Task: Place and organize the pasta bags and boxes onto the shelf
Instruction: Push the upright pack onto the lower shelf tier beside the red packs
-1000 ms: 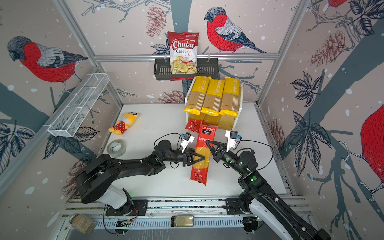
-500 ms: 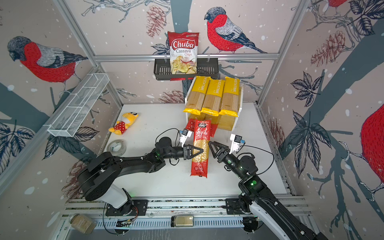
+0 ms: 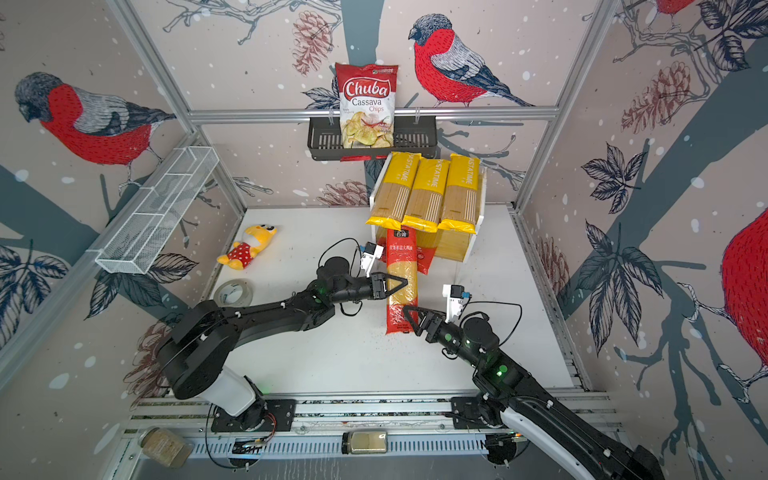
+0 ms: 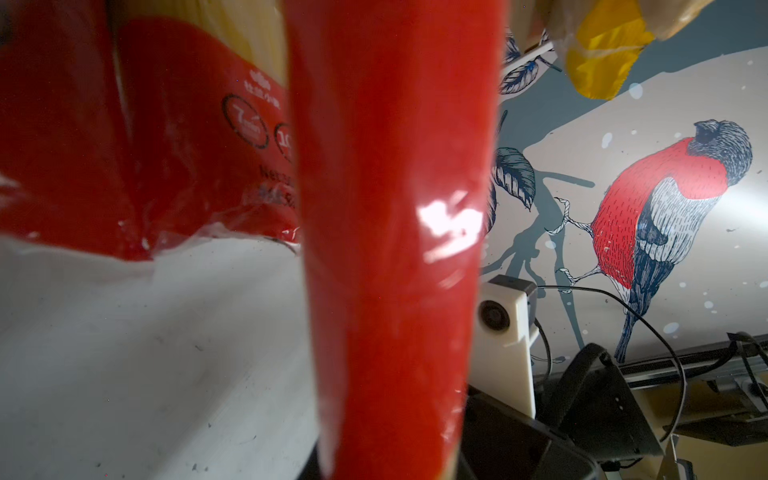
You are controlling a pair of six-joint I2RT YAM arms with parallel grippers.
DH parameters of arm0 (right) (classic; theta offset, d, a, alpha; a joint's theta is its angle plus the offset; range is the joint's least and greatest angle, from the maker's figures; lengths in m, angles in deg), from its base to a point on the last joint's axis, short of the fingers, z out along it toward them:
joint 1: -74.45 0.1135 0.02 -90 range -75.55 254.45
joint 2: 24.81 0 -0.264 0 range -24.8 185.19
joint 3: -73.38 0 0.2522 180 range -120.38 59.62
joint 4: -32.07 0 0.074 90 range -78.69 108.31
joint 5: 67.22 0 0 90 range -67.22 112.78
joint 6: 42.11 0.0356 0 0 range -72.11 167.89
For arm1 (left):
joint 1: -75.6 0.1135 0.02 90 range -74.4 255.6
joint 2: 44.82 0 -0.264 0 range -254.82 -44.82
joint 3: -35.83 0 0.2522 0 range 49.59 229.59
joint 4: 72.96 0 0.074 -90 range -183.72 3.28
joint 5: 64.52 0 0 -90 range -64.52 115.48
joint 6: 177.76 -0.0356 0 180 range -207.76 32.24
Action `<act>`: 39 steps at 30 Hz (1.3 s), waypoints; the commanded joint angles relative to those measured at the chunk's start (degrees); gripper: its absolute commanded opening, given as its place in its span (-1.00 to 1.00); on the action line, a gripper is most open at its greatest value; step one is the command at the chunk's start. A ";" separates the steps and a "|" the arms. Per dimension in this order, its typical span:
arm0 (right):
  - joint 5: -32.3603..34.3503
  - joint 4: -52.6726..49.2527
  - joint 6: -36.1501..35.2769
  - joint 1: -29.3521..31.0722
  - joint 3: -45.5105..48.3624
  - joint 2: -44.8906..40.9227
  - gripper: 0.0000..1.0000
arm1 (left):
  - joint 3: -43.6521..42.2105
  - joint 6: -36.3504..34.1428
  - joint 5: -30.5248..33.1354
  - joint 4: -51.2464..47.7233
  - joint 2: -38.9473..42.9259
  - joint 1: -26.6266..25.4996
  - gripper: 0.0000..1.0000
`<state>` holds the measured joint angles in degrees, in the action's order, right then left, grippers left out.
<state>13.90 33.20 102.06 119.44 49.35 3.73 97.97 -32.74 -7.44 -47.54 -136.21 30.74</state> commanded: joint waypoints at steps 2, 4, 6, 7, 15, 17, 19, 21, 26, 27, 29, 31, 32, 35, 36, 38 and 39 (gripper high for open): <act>3.52 3.22 1.78 3.82 0.99 0.38 0.66 | 2.55 -1.51 -0.24 4.21 0.26 0.05 -0.74; 4.39 4.58 2.52 5.33 1.79 0.32 0.67 | 3.29 -2.23 0.07 3.48 0.08 0.10 -0.74; 4.49 5.62 3.22 6.01 2.32 0.37 0.67 | 3.82 -2.71 0.47 3.17 -0.35 0.19 -0.73; 4.49 6.33 3.62 6.23 2.66 0.38 0.67 | 4.04 -2.78 0.48 3.18 -0.76 0.21 -0.73; 5.91 10.73 7.64 6.42 5.81 -1.08 0.65 | 4.66 -2.41 1.32 4.20 -1.55 0.52 -0.73; 7.34 11.41 8.23 6.41 6.20 -1.62 0.64 | 4.53 -1.72 1.54 5.01 -1.75 0.48 -0.73; 9.11 11.78 8.60 6.39 6.26 -1.82 0.62 | 4.32 -0.14 1.49 6.81 -2.01 0.48 -0.73; 10.61 13.98 9.31 6.42 6.75 -1.12 0.61 | 4.27 1.45 1.46 8.72 -2.31 0.26 -0.72; 14.35 20.98 10.84 6.40 7.57 2.63 0.53 | 5.60 4.44 1.12 13.11 -4.07 -0.81 -0.69; 15.00 23.29 11.07 6.42 7.92 3.49 0.50 | 5.78 5.08 1.07 13.65 -4.55 -0.80 -0.68; 16.29 28.46 11.22 6.51 8.81 5.39 0.45 | 6.41 5.70 0.93 14.58 -5.52 -0.75 -0.66; 17.58 31.46 11.10 6.48 8.95 7.50 0.25 | 7.87 6.09 0.44 14.50 -6.77 -0.71 -0.63; 18.02 32.34 11.01 6.51 8.72 8.16 0.15 | 8.34 6.32 0.16 14.41 -7.32 -0.75 -0.60; 20.79 35.46 11.46 6.83 8.83 9.13 -0.21 | 10.93 6.32 -0.20 13.51 -9.00 -0.76 -0.47; 22.04 35.53 11.46 7.02 8.80 8.90 -0.29 | 11.66 6.44 -0.44 13.10 -9.64 -0.65 -0.43; 24.78 34.81 11.46 7.28 8.72 7.83 -0.40 | 12.89 6.89 -0.84 12.63 -10.60 -0.45 -0.36; 26.03 34.17 11.47 7.39 8.69 6.97 -0.43 | 13.20 7.25 -0.95 12.84 -10.99 -0.27 -0.31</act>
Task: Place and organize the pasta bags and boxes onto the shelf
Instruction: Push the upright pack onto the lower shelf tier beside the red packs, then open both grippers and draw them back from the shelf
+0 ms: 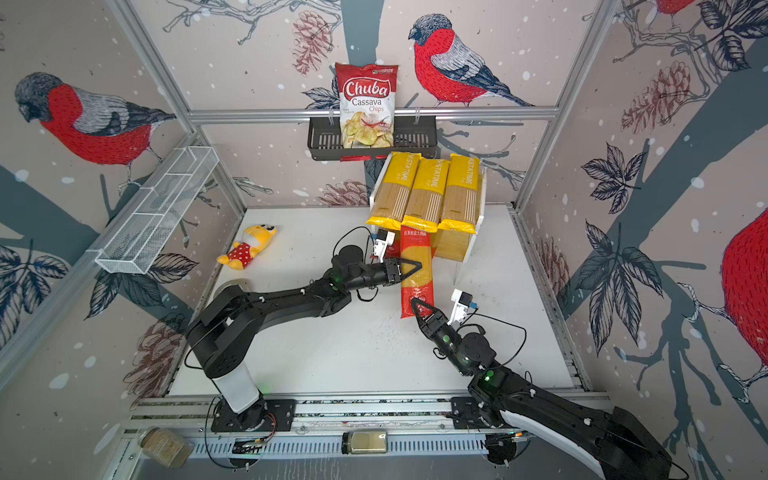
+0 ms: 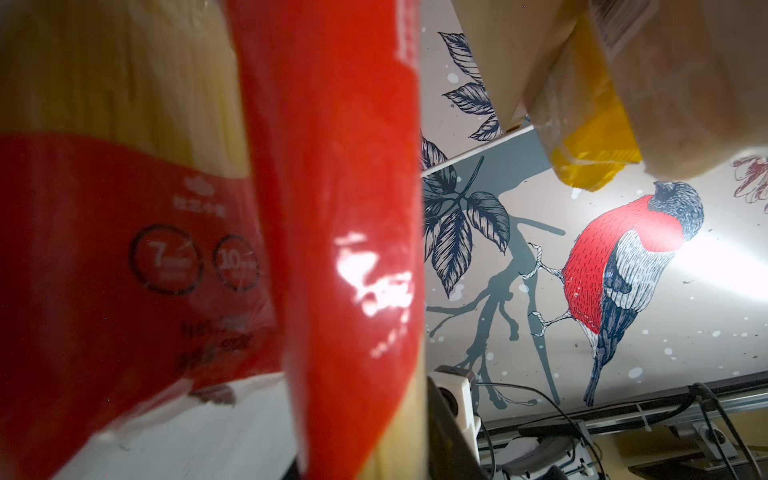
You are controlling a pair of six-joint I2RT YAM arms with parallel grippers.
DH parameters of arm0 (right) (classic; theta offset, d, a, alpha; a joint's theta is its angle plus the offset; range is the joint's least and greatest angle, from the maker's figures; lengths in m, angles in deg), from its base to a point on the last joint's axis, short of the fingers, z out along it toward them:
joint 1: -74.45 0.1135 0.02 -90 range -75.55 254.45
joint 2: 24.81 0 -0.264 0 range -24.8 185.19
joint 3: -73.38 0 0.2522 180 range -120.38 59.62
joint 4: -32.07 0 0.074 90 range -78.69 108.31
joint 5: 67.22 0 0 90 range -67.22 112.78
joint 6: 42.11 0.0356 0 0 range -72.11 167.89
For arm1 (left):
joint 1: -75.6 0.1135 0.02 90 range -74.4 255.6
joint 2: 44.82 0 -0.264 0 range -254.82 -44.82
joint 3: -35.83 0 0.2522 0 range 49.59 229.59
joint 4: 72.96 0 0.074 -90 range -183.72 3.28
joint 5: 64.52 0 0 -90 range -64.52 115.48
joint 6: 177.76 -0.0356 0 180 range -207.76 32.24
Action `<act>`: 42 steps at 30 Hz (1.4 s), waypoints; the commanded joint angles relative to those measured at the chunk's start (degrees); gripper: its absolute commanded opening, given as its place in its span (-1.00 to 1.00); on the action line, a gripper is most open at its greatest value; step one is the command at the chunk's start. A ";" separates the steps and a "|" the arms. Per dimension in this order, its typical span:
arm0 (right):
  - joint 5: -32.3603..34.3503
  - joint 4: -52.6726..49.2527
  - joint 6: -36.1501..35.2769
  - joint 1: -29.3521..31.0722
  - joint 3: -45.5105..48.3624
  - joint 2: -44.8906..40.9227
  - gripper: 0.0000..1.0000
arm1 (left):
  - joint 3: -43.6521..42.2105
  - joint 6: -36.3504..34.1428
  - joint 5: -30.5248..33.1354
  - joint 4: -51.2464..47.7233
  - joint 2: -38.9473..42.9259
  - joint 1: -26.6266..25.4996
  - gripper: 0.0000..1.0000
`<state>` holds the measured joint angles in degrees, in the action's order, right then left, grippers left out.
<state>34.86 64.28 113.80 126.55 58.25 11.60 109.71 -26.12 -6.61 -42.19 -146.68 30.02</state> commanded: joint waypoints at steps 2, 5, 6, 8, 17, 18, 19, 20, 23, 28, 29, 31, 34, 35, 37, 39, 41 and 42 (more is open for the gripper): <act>7.19 1.52 -0.42 0.29 -0.46 -2.48 -0.50 | 1.84 1.46 -2.09 8.10 -0.95 0.89 -0.21; 9.78 -0.73 -1.19 0.13 -1.29 -3.95 -0.60 | 1.89 2.03 -2.22 8.74 -0.97 1.37 -0.05; 10.74 -1.54 -1.55 -0.05 -1.72 -4.08 -0.63 | 1.96 1.74 -2.11 8.53 -0.76 1.61 0.01; 11.55 -2.64 -1.90 -1.23 -2.49 -4.09 -0.68 | 1.80 1.06 -2.09 7.61 -0.25 1.70 0.09; 5.05 -4.24 -1.06 -16.42 -5.75 0.84 -0.77 | -5.91 -1.69 -0.50 5.12 5.16 1.87 0.25; 4.48 -4.59 -0.83 -18.02 -6.53 2.12 -0.77 | -7.66 -2.09 -0.27 4.92 6.38 1.86 0.25; 3.40 -4.53 -0.77 -19.64 -7.32 3.49 -0.77 | -9.26 -2.55 -0.04 4.71 7.65 1.73 0.25; 2.28 -3.67 -1.03 -20.86 -7.87 4.90 -0.77 | -10.63 -2.95 0.41 4.34 8.77 1.73 0.25; -0.38 -1.99 -0.70 -23.13 -10.18 9.64 -0.76 | -15.65 -4.03 2.02 3.48 13.22 1.71 0.23; -2.49 0.62 -1.84 -23.77 -15.29 18.01 -0.75 | -20.89 -5.64 4.44 1.72 19.04 1.55 0.23; -3.10 1.35 -2.43 -23.84 -16.26 19.35 -0.75 | -21.47 -5.91 4.86 1.42 19.68 1.47 0.23; -4.19 1.76 -3.19 -24.14 -17.94 22.13 -0.76 | -22.53 -6.28 5.37 0.83 20.68 1.54 0.23; -6.86 2.16 -3.50 -24.78 -18.81 24.14 -0.79 | -23.69 -6.28 5.55 1.06 21.42 1.46 0.23; -6.97 2.11 -3.43 -24.81 -18.75 24.30 -0.80 | -23.97 -6.39 5.60 1.04 21.65 1.53 0.24; -6.97 0.99 -3.63 -25.22 -18.87 24.58 -0.80 | -24.47 -6.71 5.88 1.06 21.97 1.47 0.23; -7.55 -1.04 -4.08 -26.47 -19.74 24.82 -0.78 | -24.57 -6.98 5.99 0.83 21.97 1.50 0.23; -8.37 -4.59 -4.76 -27.71 -20.99 25.11 -0.62 | -24.72 -7.02 5.90 0.82 21.97 1.46 0.23; -8.26 -5.64 -4.68 -28.13 -21.12 25.08 -0.46 | -24.78 -6.98 5.90 0.91 22.08 1.53 0.23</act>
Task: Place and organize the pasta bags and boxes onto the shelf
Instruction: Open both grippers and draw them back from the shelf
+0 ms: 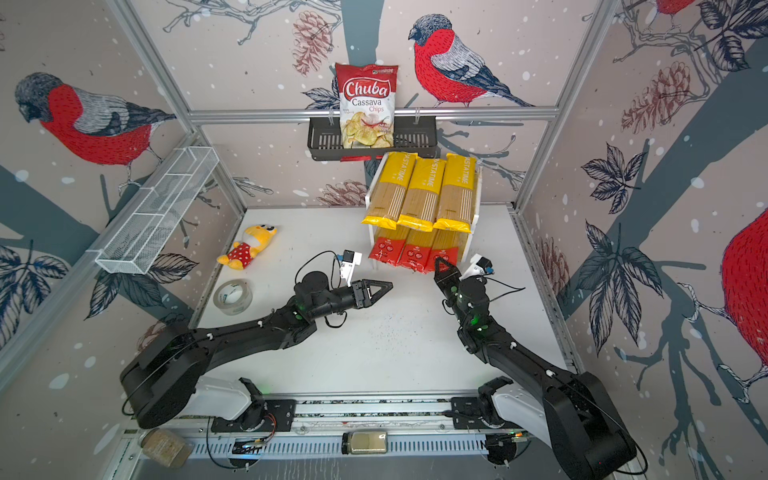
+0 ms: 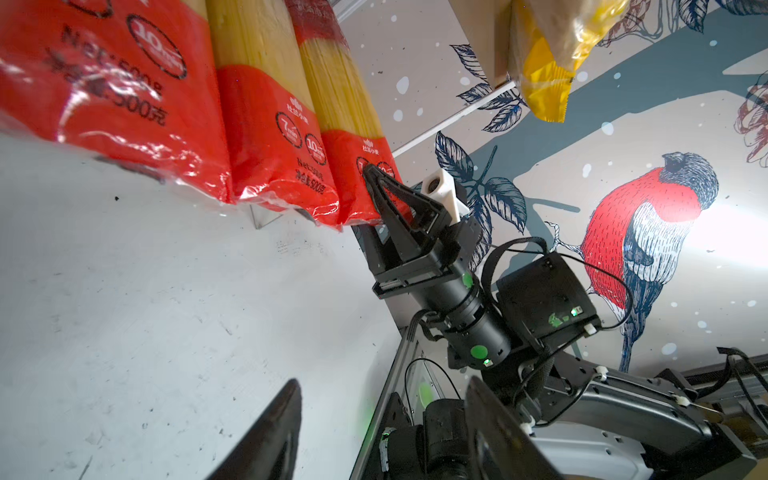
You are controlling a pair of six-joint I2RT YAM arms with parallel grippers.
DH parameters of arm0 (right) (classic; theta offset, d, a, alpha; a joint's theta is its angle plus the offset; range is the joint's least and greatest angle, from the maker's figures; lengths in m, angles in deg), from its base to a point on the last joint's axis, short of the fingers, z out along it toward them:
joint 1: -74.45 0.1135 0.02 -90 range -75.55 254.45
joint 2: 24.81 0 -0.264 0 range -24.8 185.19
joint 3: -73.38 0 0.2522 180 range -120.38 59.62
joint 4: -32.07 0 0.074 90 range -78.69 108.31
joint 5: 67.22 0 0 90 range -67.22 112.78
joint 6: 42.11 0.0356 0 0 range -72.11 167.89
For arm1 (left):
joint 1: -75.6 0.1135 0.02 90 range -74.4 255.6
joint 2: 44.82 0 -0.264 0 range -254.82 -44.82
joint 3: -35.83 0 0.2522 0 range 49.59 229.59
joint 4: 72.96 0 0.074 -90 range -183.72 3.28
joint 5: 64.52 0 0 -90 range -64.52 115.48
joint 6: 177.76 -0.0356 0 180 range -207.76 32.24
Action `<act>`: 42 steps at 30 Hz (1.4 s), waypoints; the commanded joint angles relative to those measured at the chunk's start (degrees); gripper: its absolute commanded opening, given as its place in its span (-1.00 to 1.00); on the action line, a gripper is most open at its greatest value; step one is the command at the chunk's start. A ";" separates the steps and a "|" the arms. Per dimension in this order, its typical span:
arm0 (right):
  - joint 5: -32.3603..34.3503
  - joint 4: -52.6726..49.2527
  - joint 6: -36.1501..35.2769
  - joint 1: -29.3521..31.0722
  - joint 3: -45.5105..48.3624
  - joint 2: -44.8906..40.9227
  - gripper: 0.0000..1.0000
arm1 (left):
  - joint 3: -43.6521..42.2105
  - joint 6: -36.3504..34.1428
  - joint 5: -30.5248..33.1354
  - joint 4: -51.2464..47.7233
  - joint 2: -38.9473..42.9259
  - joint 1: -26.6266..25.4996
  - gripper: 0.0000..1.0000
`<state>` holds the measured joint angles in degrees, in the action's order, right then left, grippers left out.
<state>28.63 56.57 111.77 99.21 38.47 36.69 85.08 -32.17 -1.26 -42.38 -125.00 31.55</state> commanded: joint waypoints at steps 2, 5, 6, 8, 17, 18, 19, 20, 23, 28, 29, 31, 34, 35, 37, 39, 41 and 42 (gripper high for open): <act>-1.88 0.48 -1.79 -1.26 -0.79 -0.53 -0.13 | -0.56 -1.10 0.63 0.88 0.92 -0.04 0.24; -1.91 -0.99 -0.30 -1.12 0.48 -2.00 0.05 | -1.28 -1.96 1.42 -0.41 2.07 0.02 0.24; -1.86 -1.81 0.11 -1.03 0.81 -2.66 0.08 | -1.54 -2.24 1.72 -0.89 2.43 -0.05 0.24; -1.22 -3.97 0.89 -0.65 1.67 -4.22 0.15 | -1.91 -2.67 2.04 -1.31 2.96 -0.05 0.24; 2.98 -10.79 3.37 0.81 7.24 -15.07 0.20 | -2.78 -4.96 3.85 -4.50 5.72 -0.05 0.24; 3.27 -10.77 3.36 0.76 7.73 -15.64 0.19 | -2.92 -4.97 3.96 -4.50 5.82 -0.05 0.24; 3.37 -10.54 3.33 0.66 8.08 -15.84 0.18 | -2.96 -4.97 3.89 -4.45 5.81 0.01 0.23; 3.43 -10.17 3.20 0.61 8.46 -16.02 0.17 | -3.01 -4.82 3.89 -4.41 5.80 -0.02 0.23; 3.56 -8.13 3.10 0.42 9.10 -15.75 0.13 | -3.52 -4.55 4.06 -3.86 5.83 -0.16 0.24; 0.93 -8.95 2.06 0.76 7.59 -15.44 0.10 | -3.62 -6.20 5.21 -7.12 8.03 -0.24 0.23; 0.53 -9.83 1.18 0.90 7.04 -15.40 0.07 | -3.37 -7.73 6.22 -9.19 9.07 -0.24 0.23; 0.59 -10.99 -0.12 0.86 6.56 -15.20 -0.10 | -3.33 -10.54 8.44 -12.98 11.13 -0.24 0.24; 2.09 -10.45 -1.23 0.35 6.06 -14.40 -0.34 | -3.32 -13.42 10.96 -16.96 13.56 -0.24 0.24; 2.79 -10.01 -1.74 0.22 5.68 -13.95 -0.40 | -3.32 -14.07 11.42 -17.80 14.16 -0.24 0.25; 3.12 -9.71 -2.66 -0.19 4.73 -12.60 -0.48 | -3.53 -14.54 11.93 -18.90 15.20 -0.17 0.25; 2.86 -9.99 -3.68 -0.79 3.46 -11.28 -0.50 | -3.85 -14.82 12.56 -19.92 16.43 -0.24 0.25; 2.71 -10.88 -4.82 -1.07 2.56 -10.54 -0.49 | -3.94 -15.65 13.61 -21.57 17.80 -0.24 0.25; 2.38 -11.37 -5.20 -1.06 2.29 -10.43 -0.49 | -4.00 -16.15 14.28 -22.59 18.55 -0.16 0.26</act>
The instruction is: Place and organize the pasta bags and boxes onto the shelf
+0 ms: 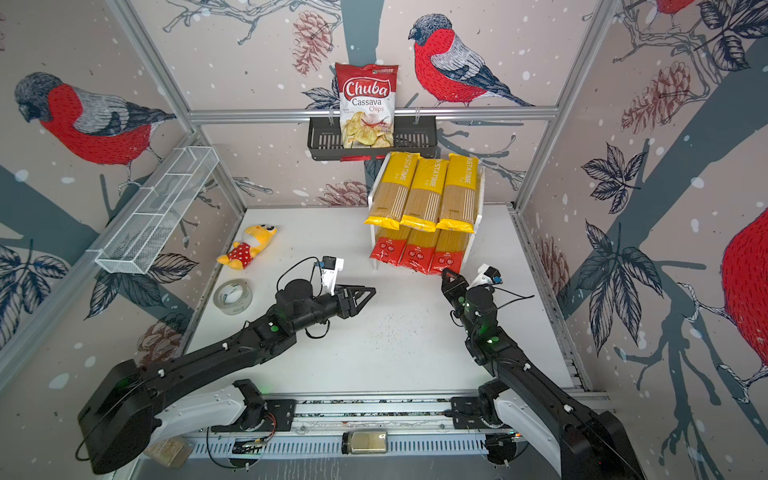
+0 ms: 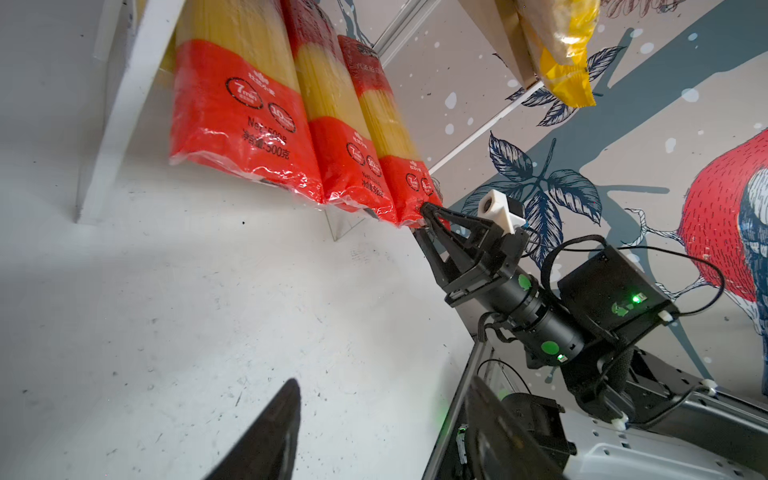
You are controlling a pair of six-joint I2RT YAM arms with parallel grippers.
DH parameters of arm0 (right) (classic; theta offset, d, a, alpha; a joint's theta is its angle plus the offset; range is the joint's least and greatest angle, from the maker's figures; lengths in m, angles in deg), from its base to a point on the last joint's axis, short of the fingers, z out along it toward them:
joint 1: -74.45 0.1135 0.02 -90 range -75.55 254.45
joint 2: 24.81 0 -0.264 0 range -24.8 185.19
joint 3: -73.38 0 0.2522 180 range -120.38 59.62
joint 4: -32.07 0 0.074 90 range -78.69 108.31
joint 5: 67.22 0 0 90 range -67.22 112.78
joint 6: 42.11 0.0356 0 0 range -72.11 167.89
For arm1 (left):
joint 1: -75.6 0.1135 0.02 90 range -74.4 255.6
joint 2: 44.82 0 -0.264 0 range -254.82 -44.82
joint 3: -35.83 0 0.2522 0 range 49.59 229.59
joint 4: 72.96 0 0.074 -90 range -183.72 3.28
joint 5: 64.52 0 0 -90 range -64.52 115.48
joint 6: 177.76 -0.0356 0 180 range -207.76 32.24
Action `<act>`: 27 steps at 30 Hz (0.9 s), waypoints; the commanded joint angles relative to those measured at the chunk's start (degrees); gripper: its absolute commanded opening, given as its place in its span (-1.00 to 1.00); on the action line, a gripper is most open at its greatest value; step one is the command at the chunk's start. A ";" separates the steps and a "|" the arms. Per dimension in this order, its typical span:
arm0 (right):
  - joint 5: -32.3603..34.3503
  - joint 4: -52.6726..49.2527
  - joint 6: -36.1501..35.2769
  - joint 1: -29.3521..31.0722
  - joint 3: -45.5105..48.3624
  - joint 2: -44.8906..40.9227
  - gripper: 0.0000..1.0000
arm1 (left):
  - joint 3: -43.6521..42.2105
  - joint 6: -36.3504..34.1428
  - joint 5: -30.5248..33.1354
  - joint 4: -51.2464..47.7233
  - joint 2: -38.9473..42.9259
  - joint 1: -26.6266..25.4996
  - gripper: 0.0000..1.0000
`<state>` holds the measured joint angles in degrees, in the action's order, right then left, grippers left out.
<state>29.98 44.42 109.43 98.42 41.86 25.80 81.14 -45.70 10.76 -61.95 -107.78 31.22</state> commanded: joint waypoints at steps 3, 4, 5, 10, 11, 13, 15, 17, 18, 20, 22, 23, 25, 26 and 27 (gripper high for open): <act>-2.31 -2.39 -3.85 -0.46 -1.91 -0.98 -0.17 | -0.03 -5.05 5.13 -6.80 4.09 0.24 0.27; -3.24 -3.97 -4.04 -0.28 -2.01 -2.05 0.00 | 0.22 -6.24 6.28 -8.29 5.54 0.33 0.27; -3.74 -6.05 -4.28 0.25 -1.93 -3.67 0.11 | 0.26 -7.63 7.68 -10.21 6.79 0.35 0.27; 1.49 -17.16 -5.95 7.16 -0.83 -12.52 0.29 | -1.47 -13.86 20.29 -16.17 14.47 0.44 0.30; 4.32 -18.50 -6.56 9.29 -0.44 -13.61 0.31 | -3.02 -15.46 23.83 -15.59 16.65 0.44 0.31; 9.65 -21.14 -8.25 11.83 -0.08 -14.33 0.31 | -7.14 -19.61 29.40 -11.78 21.21 0.39 0.32; 16.07 -24.23 -11.28 12.42 -0.74 -14.19 0.34 | -12.02 -22.72 38.03 -8.01 25.48 0.43 0.36; 26.85 -24.30 -17.61 12.26 -0.79 -12.74 0.42 | -16.63 -27.54 50.27 -1.40 28.14 0.39 0.48; 31.76 -21.36 -24.02 12.30 -0.42 -11.41 0.47 | -18.50 -29.99 56.98 2.58 28.37 0.44 0.52; 38.25 -14.24 -35.36 11.07 0.50 -8.72 0.55 | -20.67 -36.04 65.29 11.73 26.25 0.84 0.58; 42.22 -11.01 -40.36 8.04 -0.62 -6.16 0.58 | -22.17 -42.33 72.41 21.29 21.37 2.18 0.62; 43.48 -10.95 -41.13 5.84 -1.44 -4.93 0.58 | -22.69 -45.45 75.33 26.21 18.32 3.58 0.62; 44.55 -6.23 -42.08 1.10 -0.69 -3.12 0.58 | -23.59 -48.64 82.26 33.49 12.82 6.48 0.63; 43.70 -2.33 -42.78 -1.08 0.56 -2.21 0.58 | -24.10 -49.60 84.80 37.20 9.63 8.34 0.63; 43.17 0.70 -43.33 -2.81 1.65 -1.08 0.58 | -24.71 -51.76 86.78 40.81 6.97 9.99 0.64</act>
<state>63.86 34.69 72.18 99.25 42.05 23.01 57.47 -88.19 82.96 -39.65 -96.15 38.59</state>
